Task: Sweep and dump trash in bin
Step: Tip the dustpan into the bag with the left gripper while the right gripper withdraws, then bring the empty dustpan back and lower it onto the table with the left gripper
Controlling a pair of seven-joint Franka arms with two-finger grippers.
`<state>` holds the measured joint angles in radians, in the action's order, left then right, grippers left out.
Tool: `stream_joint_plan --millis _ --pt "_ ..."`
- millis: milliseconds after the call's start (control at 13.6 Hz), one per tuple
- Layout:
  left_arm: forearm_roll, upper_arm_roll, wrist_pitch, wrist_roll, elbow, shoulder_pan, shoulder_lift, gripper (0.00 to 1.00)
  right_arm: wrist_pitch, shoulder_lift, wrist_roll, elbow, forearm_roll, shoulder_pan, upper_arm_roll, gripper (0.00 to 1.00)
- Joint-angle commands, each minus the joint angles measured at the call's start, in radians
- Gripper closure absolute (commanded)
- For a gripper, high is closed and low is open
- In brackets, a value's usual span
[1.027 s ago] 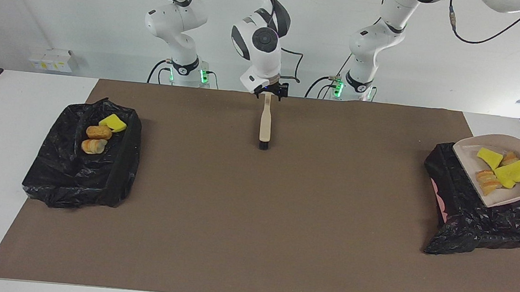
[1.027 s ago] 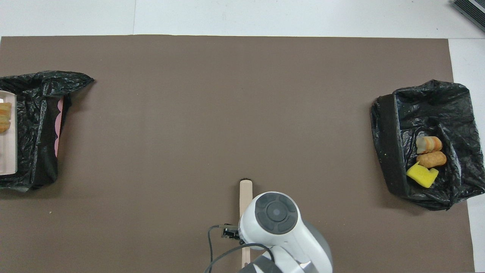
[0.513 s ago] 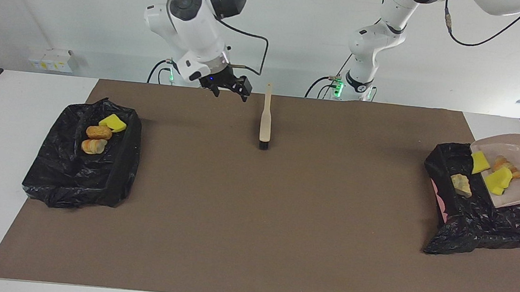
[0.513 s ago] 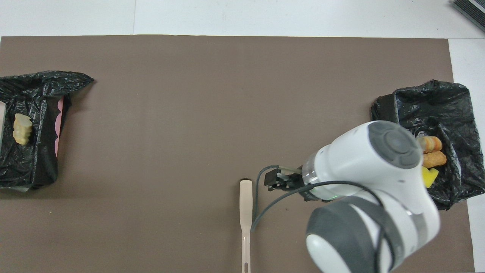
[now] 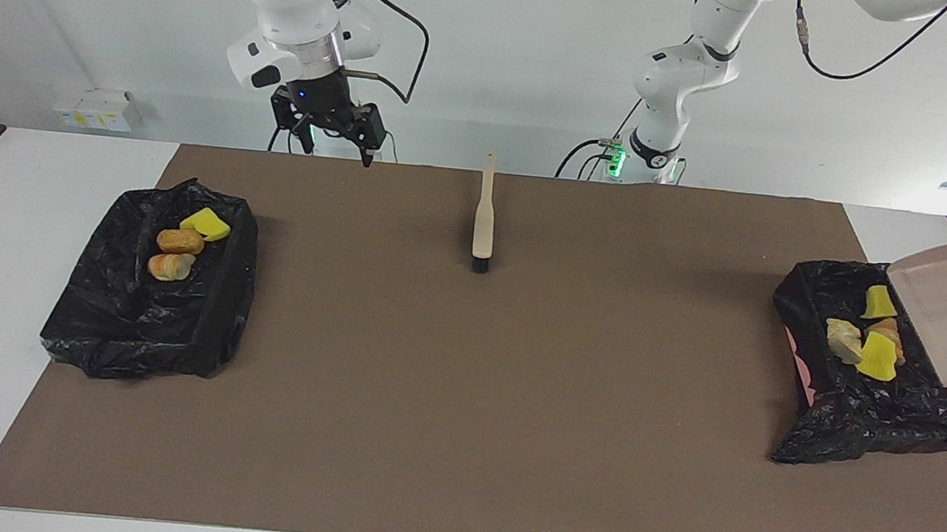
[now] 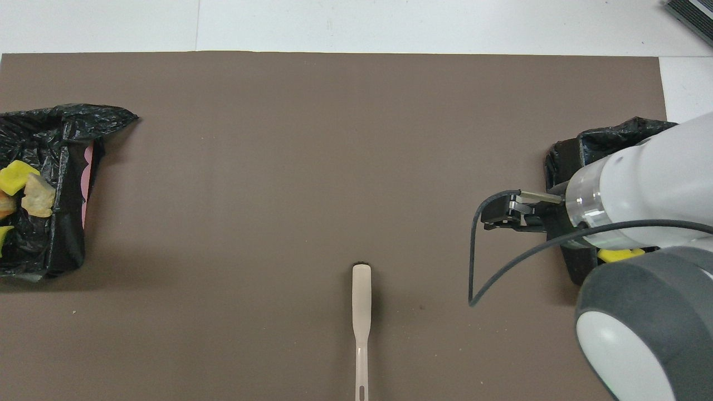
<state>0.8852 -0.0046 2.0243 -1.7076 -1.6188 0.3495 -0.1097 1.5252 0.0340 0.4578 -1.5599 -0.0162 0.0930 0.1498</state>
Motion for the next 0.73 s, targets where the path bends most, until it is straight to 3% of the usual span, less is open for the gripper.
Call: stream_joint_plan --millis 0,440,660 --pt "-0.101 -0.008 -0.105 0.025 -0.033 -0.050 0.056 1.00 -0.045 -0.034 -0.034 0.107 -0.028 -0.041 -0.009 0.00" --pt "-0.452 -0.018 -0.247 0.149 -0.047 -0.125 0.073 1.00 -0.100 -0.051 -0.114 0.170 -0.053 -0.099 -0.030 0.00" --pt "-0.515 -0.022 -0.321 0.406 -0.082 -0.213 0.099 1.00 -0.106 -0.037 -0.116 0.153 -0.034 -0.122 -0.032 0.00"
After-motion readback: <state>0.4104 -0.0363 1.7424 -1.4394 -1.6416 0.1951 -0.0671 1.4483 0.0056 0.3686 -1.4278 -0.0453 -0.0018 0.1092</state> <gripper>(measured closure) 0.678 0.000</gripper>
